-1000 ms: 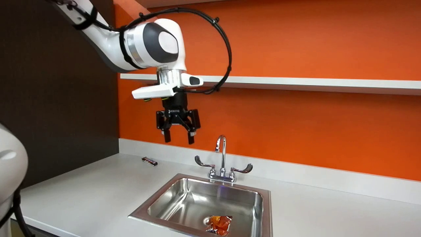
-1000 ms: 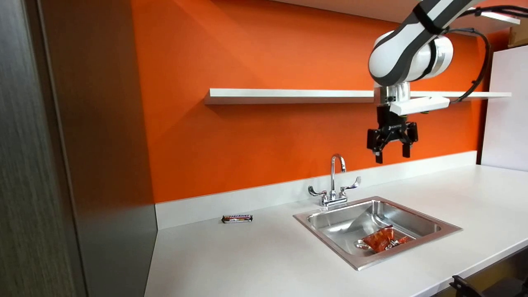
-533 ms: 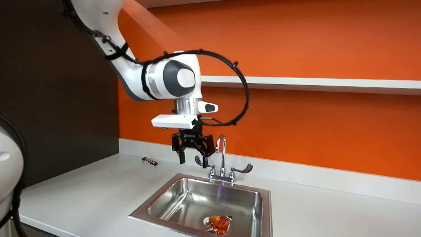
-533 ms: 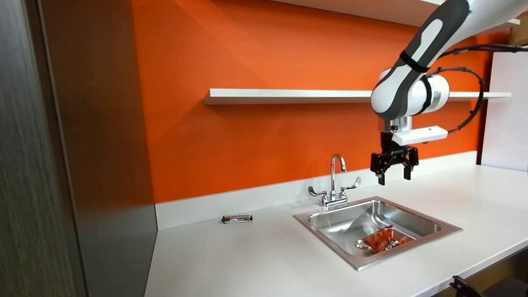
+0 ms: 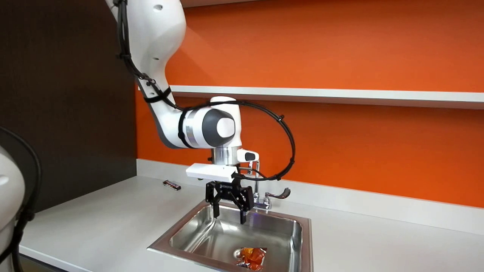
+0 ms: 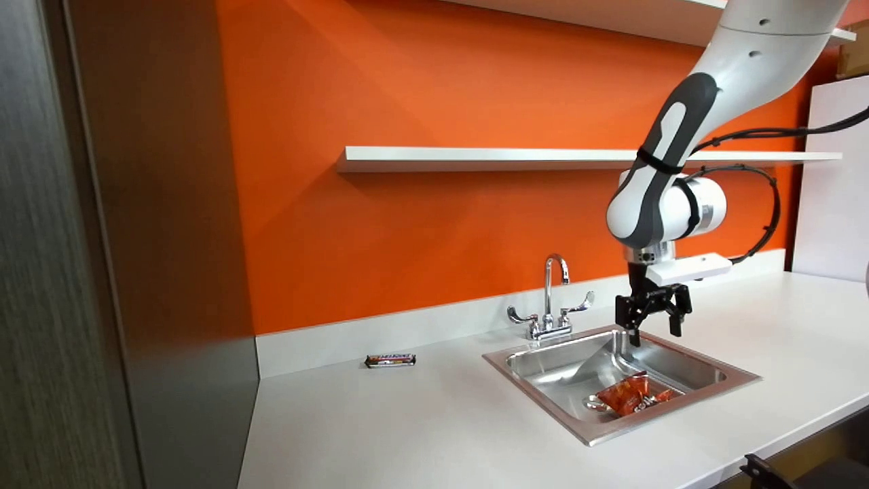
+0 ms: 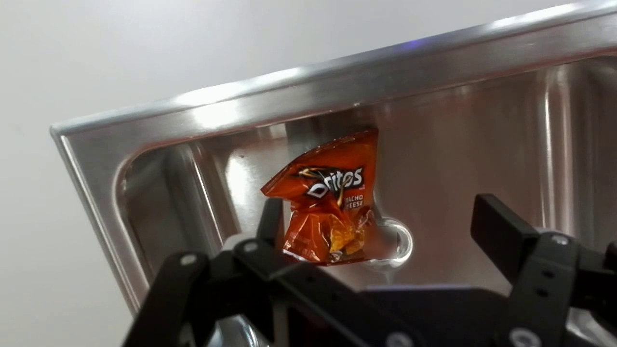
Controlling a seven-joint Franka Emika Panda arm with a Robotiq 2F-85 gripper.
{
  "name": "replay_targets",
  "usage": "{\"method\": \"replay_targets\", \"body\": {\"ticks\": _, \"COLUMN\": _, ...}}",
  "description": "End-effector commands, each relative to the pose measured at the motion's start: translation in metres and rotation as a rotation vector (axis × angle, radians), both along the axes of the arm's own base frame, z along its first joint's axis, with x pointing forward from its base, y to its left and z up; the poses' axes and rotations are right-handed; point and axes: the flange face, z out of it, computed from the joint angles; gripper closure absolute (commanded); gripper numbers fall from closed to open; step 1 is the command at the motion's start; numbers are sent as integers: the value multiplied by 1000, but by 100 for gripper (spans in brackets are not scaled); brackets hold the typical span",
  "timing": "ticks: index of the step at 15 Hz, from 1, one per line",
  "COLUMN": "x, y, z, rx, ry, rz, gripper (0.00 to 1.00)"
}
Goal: Remove the orange packet from the sink and put it on the table
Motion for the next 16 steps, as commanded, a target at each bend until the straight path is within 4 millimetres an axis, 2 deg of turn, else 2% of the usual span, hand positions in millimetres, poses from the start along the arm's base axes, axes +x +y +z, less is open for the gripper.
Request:
{"method": "replay_targets", "body": {"ticks": 1, "x": 14, "y": -20, "z": -30, "rx": -26, "ry": 36, "rz": 19, "gripper": 0}}
{"method": "replay_targets", "body": {"ticks": 9, "x": 43, "y": -43, "z": -80, "rx": -64, "ry": 107, "rz": 24, "gripper": 0}}
{"method": "replay_targets", "body": {"ticks": 16, "x": 70, "y": -42, "z": -120, "rx": -90, "ry": 159, "rz": 64, "gripper": 0}}
